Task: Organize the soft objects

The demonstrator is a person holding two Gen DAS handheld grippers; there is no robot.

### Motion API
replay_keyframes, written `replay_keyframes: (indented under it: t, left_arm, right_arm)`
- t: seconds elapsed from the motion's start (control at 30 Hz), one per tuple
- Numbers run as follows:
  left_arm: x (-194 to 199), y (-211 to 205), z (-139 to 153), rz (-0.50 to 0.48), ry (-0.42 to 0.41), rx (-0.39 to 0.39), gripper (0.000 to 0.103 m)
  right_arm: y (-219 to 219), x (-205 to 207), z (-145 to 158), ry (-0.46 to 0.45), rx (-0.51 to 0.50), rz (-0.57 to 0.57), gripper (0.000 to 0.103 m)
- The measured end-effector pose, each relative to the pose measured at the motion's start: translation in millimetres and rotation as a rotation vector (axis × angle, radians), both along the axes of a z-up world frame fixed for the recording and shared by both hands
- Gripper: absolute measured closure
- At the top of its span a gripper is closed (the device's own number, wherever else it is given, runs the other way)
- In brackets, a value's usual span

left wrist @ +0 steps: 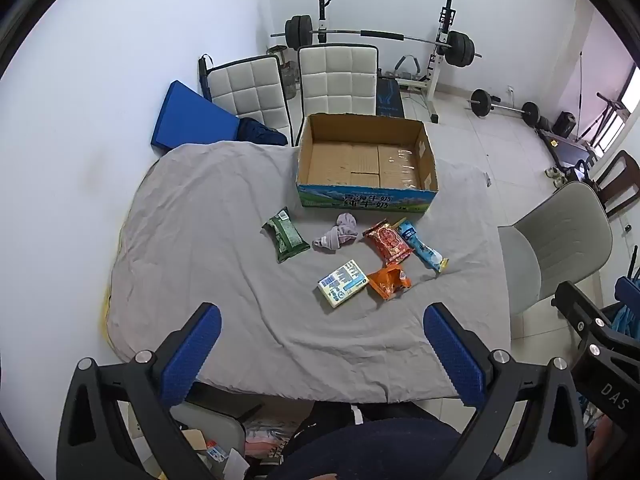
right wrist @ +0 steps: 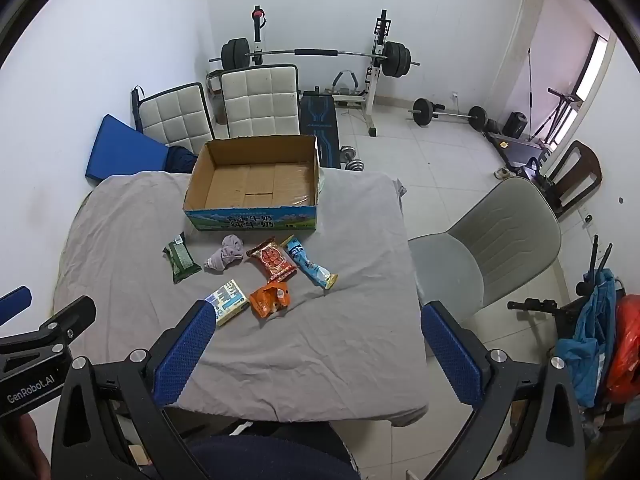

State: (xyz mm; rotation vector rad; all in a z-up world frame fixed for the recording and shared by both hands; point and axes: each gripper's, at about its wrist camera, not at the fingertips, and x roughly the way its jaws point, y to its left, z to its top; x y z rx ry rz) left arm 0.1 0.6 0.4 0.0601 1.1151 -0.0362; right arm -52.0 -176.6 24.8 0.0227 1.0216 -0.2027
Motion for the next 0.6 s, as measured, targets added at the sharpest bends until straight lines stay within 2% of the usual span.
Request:
replay_keyframes:
  t: [0.3, 0.6]
  left_arm:
    - [-2.9, 11.1, 6.6, 0.008, -0.020, -0.020, 0.000]
    - [0.2, 8.1, 8.7, 0.016, -0.025, -0.001, 0.000]
  right_arm:
    - [5.7, 3.6, 6.4, -0.001, -0.011, 0.009, 0.000]
    - [5.1, 7.5, 6.8, -0.014, -0.004, 0.013, 0.000]
